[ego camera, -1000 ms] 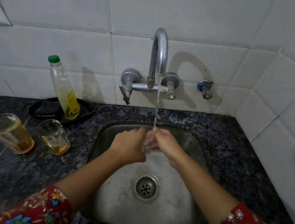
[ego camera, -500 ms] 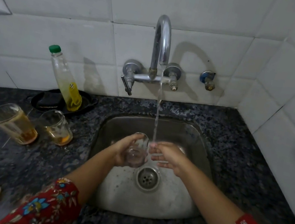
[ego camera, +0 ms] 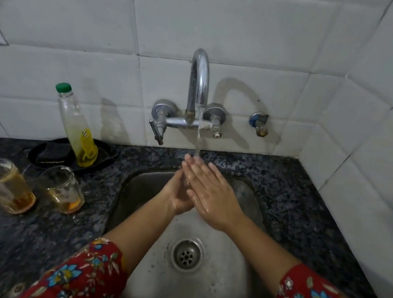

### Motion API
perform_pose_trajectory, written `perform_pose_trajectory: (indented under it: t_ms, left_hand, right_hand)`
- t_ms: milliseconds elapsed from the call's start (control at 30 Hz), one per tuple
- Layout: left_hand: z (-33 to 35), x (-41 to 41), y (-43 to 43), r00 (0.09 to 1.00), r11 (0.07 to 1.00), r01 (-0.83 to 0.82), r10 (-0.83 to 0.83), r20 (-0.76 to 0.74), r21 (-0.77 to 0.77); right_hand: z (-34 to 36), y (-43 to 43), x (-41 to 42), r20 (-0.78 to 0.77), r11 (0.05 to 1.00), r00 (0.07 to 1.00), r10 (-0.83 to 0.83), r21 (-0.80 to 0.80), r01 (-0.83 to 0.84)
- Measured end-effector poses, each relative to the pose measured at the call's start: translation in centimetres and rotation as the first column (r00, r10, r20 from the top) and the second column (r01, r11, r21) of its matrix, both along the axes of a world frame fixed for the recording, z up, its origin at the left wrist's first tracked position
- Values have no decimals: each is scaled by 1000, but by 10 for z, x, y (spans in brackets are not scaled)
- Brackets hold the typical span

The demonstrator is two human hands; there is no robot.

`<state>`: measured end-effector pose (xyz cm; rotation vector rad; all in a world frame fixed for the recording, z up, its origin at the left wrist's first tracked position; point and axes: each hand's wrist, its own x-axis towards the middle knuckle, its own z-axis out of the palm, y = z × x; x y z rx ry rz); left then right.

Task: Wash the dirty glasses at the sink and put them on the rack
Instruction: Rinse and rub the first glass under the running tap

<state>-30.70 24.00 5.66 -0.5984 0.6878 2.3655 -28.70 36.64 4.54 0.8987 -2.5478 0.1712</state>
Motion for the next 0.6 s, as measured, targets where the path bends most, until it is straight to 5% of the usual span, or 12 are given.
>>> perform_pose_trajectory:
  t_ms: [133, 233, 333, 400, 467, 533, 600]
  left_hand:
    - [0, 0, -4, 999, 988, -8, 2, -43, -152]
    - [-24, -29, -13, 976, 929, -217, 211, -51, -301]
    - [-15, -32, -9, 959, 839, -283, 254, -125, -465]
    - [6, -27, -3, 946, 767, -325, 261, -194, -553]
    - [14, -27, -5, 964, 801, -257, 173, -202, -541]
    - [24, -17, -13, 971, 872, -149, 40, -234, -466]
    - [22, -9, -22, 965, 926, -49, -52, -256, -374]
  right_hand:
    - [19, -9, 2, 305, 949, 945, -121, -244, 201]
    - [26, -19, 3, 696, 892, 709, -112, -244, 380]
    - [39, -30, -4, 636, 898, 703, -317, -37, 438]
    - [49, -39, -6, 473, 867, 774, -420, -42, 496]
    - [58, -42, -7, 583, 861, 732, -353, -104, 498]
    - [61, -33, -10, 876, 792, 480, -41, -265, 551]
    - [62, -20, -8, 910, 629, 112, 400, -361, 688]
